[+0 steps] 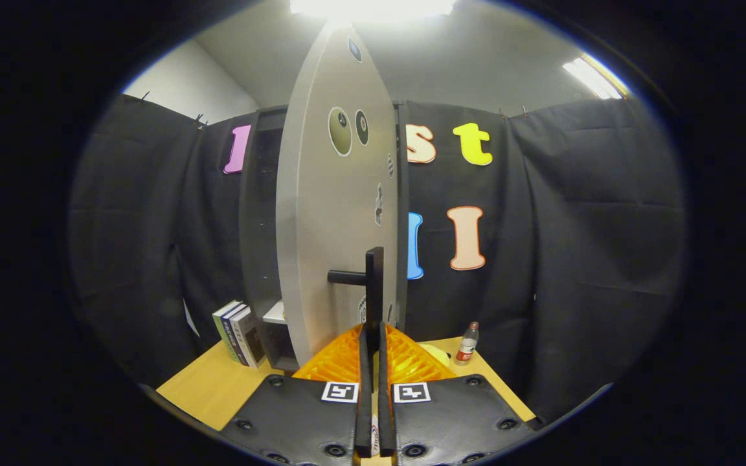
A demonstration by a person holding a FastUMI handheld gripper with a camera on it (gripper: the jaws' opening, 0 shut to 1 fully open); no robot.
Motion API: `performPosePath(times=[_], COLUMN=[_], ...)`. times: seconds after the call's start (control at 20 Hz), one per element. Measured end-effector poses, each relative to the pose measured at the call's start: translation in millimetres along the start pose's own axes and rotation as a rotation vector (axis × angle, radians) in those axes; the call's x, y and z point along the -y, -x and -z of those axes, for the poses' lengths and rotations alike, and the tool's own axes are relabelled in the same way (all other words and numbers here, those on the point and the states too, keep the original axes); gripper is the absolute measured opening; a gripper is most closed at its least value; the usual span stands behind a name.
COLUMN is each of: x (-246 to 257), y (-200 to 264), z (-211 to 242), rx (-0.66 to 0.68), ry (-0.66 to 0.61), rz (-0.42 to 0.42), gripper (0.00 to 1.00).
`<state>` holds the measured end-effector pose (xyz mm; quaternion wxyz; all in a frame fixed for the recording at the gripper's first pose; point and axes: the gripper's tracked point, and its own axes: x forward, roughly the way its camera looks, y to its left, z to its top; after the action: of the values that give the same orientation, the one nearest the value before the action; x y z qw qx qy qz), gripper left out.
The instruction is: Open the shoe cabinet door, grab the shoes and put them into the shoe cabinet, then close the shoe cabinet door.
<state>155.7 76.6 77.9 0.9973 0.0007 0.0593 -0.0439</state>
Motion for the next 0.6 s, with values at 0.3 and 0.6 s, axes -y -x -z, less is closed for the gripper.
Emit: performPosePath(times=[0.3, 0.6], x=[27, 29], y=[0, 2], z=[2, 2], rx=[0.005, 0.007], ry=[-0.028, -0.052], rz=[0.064, 0.024], gripper=[0.03, 0.04])
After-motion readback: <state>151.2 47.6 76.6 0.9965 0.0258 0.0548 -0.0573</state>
